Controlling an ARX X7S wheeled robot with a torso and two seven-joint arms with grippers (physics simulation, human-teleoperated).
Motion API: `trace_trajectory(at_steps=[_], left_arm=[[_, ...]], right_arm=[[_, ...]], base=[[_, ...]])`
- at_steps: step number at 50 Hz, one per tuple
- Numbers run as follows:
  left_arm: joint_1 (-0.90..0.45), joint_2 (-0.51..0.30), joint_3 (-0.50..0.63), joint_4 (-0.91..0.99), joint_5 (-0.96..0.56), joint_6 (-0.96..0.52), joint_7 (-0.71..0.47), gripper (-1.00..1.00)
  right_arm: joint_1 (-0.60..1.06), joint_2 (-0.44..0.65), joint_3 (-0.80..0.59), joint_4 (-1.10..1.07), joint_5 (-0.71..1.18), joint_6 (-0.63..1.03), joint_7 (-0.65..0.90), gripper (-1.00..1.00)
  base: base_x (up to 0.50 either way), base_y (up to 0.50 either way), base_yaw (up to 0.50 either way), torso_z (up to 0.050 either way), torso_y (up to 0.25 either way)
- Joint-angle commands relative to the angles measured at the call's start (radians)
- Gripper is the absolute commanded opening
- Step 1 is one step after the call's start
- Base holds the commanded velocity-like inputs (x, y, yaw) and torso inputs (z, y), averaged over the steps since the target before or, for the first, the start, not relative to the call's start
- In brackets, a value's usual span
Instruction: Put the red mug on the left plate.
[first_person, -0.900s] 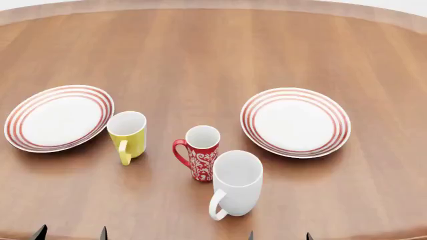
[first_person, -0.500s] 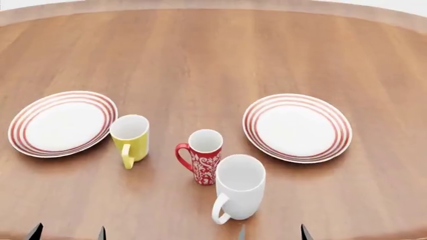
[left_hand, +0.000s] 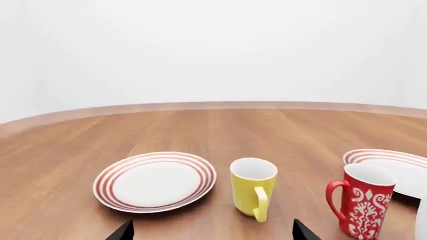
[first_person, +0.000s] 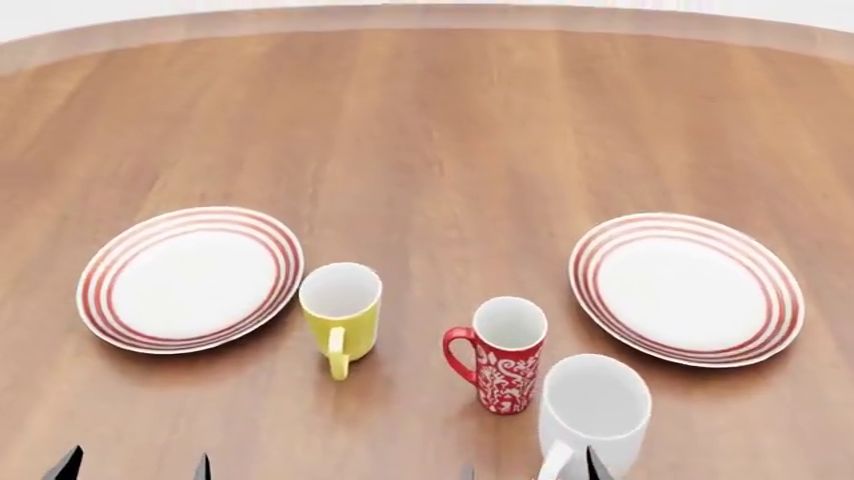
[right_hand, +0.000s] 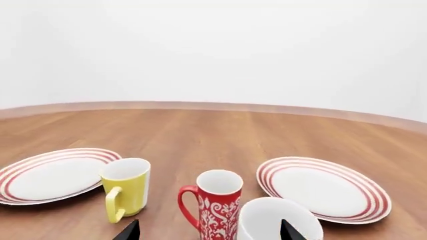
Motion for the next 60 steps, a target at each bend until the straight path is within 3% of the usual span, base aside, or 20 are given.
trace_trajectory(at_steps=[1, 60], left_arm=[[0.002, -0.017, 0.015, 0.007, -0.012, -0.001, -0.017, 1.00], [-0.012, -0.073, 0.049, 0.003, -0.064, 0.005, -0.080, 1.00]], right_arm=[[0.001, 0.014, -0.021, -0.004, 0.012, 0.000, 0.013, 1.00], [0.012, 0.066, -0.072, 0.005, 0.074, -0.016, 0.066, 1.00]], base=[[0.20, 0.32, 0.00, 0.000, 0.000], [0.23, 0.33, 0.00, 0.000, 0.000]])
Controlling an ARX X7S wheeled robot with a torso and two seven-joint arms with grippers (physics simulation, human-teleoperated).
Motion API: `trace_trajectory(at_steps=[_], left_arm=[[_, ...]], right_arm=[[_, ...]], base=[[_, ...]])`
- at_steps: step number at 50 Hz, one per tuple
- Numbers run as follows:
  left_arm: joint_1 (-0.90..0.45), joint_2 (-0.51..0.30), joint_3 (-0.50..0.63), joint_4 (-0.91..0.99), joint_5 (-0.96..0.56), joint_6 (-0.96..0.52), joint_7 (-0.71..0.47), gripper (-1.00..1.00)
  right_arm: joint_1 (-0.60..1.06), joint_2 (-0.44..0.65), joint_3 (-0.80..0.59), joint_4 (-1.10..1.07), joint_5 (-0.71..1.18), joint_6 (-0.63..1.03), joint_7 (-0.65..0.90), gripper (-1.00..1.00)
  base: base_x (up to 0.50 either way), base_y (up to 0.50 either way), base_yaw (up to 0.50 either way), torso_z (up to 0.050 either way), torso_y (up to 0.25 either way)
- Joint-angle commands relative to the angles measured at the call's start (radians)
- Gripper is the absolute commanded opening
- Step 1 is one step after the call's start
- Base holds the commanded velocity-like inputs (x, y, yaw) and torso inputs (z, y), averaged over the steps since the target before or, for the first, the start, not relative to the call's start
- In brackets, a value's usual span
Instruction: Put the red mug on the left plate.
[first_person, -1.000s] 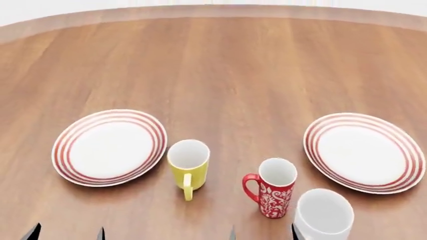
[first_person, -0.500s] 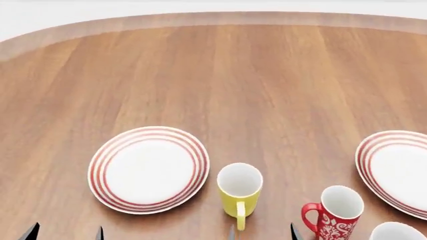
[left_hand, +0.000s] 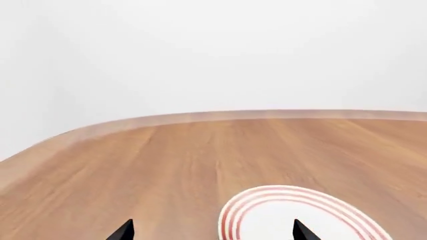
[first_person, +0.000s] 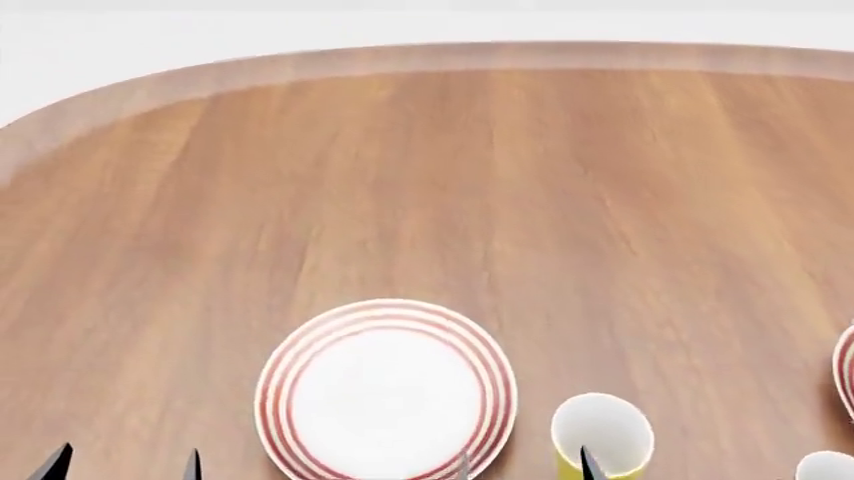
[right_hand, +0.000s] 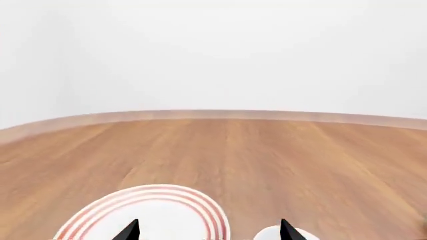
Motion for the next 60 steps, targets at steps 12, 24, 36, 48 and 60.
trace_trajectory(at_steps=[12, 24, 36, 48, 60], left_arm=[[0.000, -0.017, 0.012, 0.004, -0.015, 0.002, -0.016, 1.00], [0.001, -0.026, 0.015, 0.010, -0.025, 0.001, -0.025, 1.00], [-0.001, -0.034, 0.021, 0.010, -0.032, 0.001, -0.030, 1.00], [-0.005, -0.040, 0.028, 0.005, -0.036, 0.003, -0.037, 1.00], [-0.006, -0.046, 0.032, 0.006, -0.043, 0.005, -0.043, 1.00]], right_arm=[[0.004, 0.014, -0.013, 0.006, 0.020, -0.008, 0.016, 1.00], [-0.004, 0.006, 0.004, -0.053, 0.056, 0.060, 0.065, 1.00], [0.000, 0.012, -0.003, -0.051, 0.068, 0.053, 0.071, 1.00], [0.005, 0.020, -0.007, -0.043, 0.078, 0.050, 0.078, 1.00], [0.017, 0.026, -0.009, -0.046, 0.085, 0.063, 0.094, 1.00]], base=[[0.31, 0.32, 0.00, 0.000, 0.000], [0.03, 0.02, 0.00, 0.000, 0.000], [0.00, -0.07, 0.00, 0.000, 0.000], [0.00, -0.13, 0.00, 0.000, 0.000], [0.00, -0.11, 0.00, 0.000, 0.000]])
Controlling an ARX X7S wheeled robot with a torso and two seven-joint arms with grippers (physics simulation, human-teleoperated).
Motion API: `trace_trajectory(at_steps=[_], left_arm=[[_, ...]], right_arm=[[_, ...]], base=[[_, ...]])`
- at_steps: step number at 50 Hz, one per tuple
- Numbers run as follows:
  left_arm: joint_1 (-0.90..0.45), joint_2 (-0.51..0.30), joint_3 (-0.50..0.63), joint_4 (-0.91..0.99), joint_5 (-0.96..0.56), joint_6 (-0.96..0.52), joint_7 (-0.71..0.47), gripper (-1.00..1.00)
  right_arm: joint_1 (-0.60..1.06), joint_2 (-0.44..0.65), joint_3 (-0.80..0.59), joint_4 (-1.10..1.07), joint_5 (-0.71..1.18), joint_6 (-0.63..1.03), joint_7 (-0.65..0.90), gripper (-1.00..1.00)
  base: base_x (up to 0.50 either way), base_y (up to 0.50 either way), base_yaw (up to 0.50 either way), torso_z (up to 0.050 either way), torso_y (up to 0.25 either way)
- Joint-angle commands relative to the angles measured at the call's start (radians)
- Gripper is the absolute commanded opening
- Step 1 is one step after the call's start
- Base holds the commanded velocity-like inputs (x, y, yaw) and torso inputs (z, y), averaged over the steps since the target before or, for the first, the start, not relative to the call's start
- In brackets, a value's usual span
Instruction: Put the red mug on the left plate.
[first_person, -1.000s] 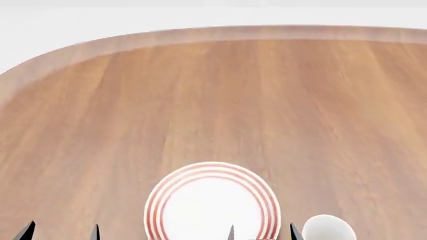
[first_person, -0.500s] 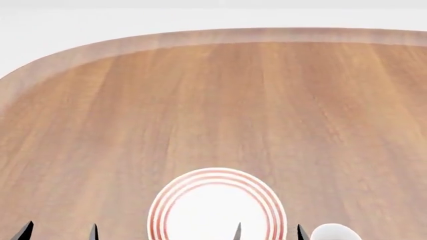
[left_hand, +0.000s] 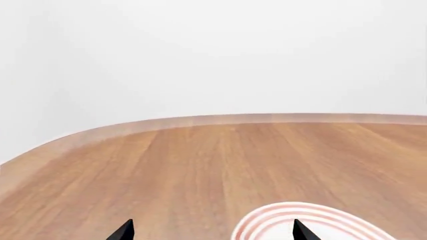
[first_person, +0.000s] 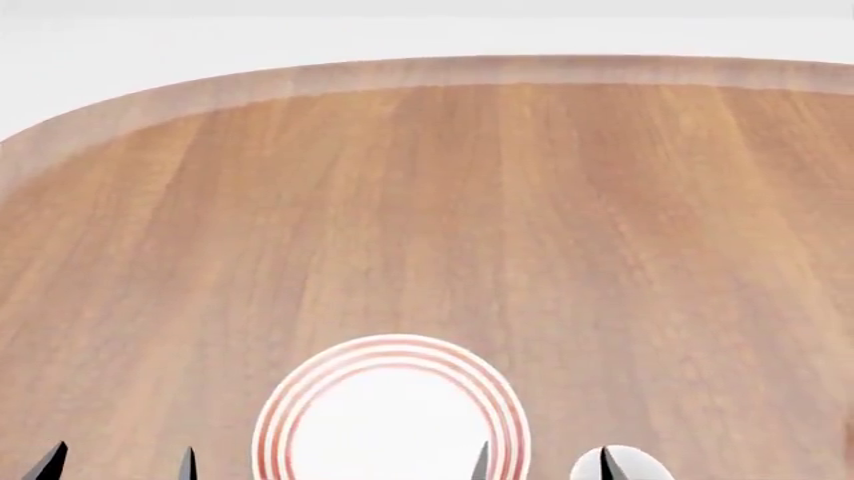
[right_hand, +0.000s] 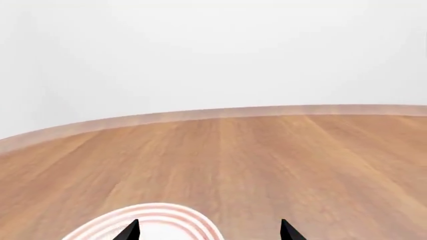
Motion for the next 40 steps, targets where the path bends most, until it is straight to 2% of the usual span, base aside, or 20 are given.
trace_trajectory(at_steps=[1, 9, 21, 40], left_arm=[[-0.002, -0.006, 0.005, -0.002, -0.006, 0.002, -0.006, 1.00], [-0.003, -0.012, 0.010, -0.003, -0.012, 0.004, -0.013, 1.00], [-0.002, -0.024, 0.020, 0.000, -0.021, 0.008, -0.026, 1.00], [-0.006, -0.036, 0.033, 0.000, -0.028, 0.010, -0.038, 1.00]], right_arm=[[0.012, 0.003, 0.000, -0.005, 0.014, 0.014, 0.014, 1.00], [0.064, -0.062, 0.072, -0.054, 0.104, 0.112, 0.127, 1.00], [0.049, -0.105, 0.131, -0.048, 0.152, 0.056, 0.219, 1.00], [0.036, -0.134, 0.142, -0.024, 0.130, -0.049, 0.435, 1.00]], base=[[0.00, 0.00, 0.00, 0.000, 0.000], [0.00, 0.00, 0.00, 0.000, 0.000], [0.00, 0.00, 0.00, 0.000, 0.000], [0.00, 0.00, 0.00, 0.000, 0.000]])
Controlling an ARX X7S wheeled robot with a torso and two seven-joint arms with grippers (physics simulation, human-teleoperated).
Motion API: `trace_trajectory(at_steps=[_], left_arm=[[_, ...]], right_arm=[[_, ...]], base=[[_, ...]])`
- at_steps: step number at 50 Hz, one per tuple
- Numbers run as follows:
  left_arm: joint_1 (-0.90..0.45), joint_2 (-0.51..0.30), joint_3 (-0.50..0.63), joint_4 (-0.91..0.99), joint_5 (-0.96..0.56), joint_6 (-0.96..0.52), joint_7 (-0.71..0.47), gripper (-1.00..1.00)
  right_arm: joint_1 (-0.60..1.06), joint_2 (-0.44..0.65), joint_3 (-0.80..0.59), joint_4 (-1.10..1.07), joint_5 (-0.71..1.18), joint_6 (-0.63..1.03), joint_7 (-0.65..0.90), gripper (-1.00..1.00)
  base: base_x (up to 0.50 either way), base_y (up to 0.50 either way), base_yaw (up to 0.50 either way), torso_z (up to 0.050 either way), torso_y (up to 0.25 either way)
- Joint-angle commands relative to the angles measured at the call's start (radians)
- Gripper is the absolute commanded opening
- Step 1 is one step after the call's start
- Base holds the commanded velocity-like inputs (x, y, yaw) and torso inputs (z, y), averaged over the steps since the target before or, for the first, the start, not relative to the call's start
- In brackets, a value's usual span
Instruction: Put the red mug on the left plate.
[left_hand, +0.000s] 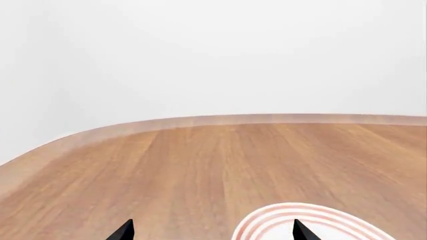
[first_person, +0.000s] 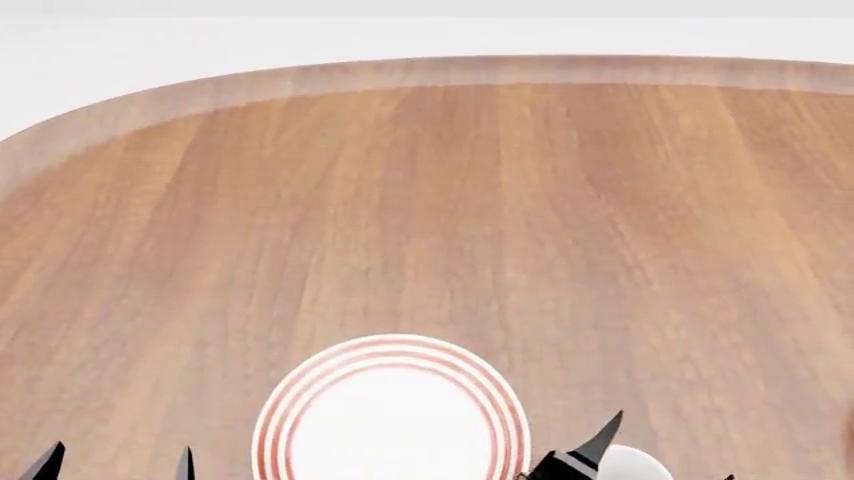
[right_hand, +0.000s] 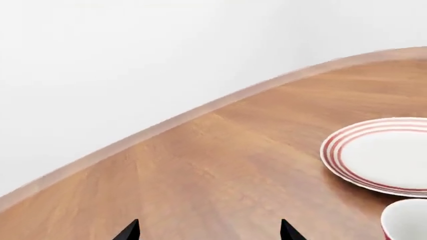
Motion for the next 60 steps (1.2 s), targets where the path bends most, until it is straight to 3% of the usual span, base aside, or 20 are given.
trace_trajectory(at_steps=[1, 32, 60], left_arm=[[-0.002, -0.007, 0.007, 0.000, -0.004, 0.002, -0.007, 1.00], [-0.002, -0.021, 0.020, 0.002, -0.016, 0.007, -0.022, 1.00], [-0.006, -0.031, 0.032, -0.003, -0.026, 0.012, -0.031, 1.00]], right_arm=[[-0.006, -0.016, 0.015, 0.014, 0.008, -0.058, 0.109, 1.00], [-0.017, 0.002, -0.002, 0.066, 0.081, -0.207, 0.294, 1.00], [0.052, 0.012, 0.001, 0.249, 0.102, -0.288, 0.395, 1.00]], base=[[0.00, 0.00, 0.00, 0.000, 0.000], [0.00, 0.00, 0.00, 0.000, 0.000], [0.00, 0.00, 0.00, 0.000, 0.000]])
